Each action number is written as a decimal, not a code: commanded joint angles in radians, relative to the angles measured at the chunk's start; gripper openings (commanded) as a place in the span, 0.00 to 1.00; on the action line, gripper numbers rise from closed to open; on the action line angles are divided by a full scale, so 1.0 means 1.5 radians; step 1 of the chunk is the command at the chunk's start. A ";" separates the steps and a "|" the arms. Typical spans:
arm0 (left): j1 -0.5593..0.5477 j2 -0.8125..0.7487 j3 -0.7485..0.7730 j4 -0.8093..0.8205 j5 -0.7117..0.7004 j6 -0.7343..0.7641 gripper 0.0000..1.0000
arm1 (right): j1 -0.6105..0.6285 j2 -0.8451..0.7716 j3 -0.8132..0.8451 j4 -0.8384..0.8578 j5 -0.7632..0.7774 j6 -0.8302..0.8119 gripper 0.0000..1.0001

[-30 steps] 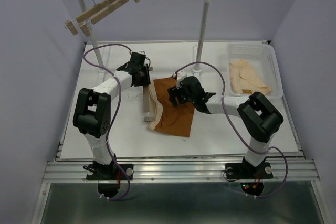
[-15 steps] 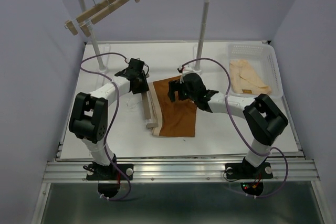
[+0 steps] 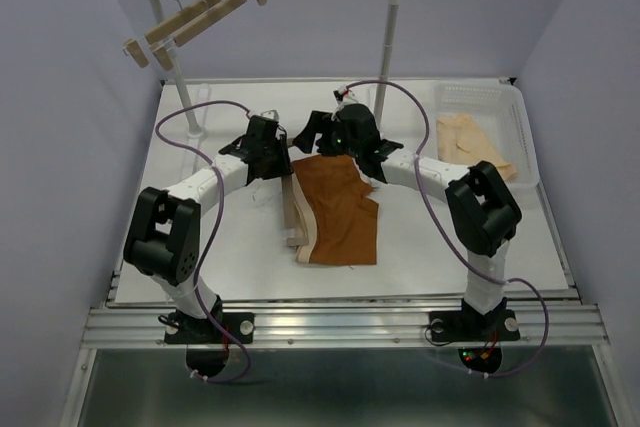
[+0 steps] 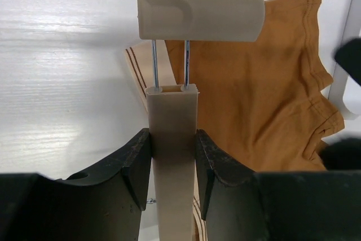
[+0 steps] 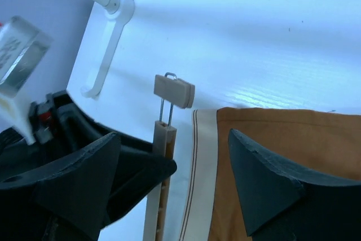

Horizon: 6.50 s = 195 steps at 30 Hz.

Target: Clip the underwear to the hanger

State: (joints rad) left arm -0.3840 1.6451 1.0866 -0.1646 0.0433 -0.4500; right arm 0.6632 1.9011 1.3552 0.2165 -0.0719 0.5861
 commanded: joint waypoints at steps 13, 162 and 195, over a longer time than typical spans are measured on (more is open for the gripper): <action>-0.021 -0.049 -0.020 0.047 0.044 -0.008 0.04 | -0.022 0.124 0.117 0.042 -0.107 0.104 0.56; 0.128 -0.090 -0.254 0.867 0.636 -0.298 0.45 | -0.104 0.166 -0.164 0.879 -0.535 0.545 0.01; 0.130 -0.125 -0.274 0.740 0.543 -0.280 0.00 | -0.156 -0.094 -0.215 0.335 -0.380 0.144 1.00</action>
State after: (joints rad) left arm -0.1879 1.5051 0.6601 0.9325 0.8669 -0.8703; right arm 0.4145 1.8389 1.0039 0.9302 -0.7204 1.0088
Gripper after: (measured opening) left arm 0.418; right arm 0.995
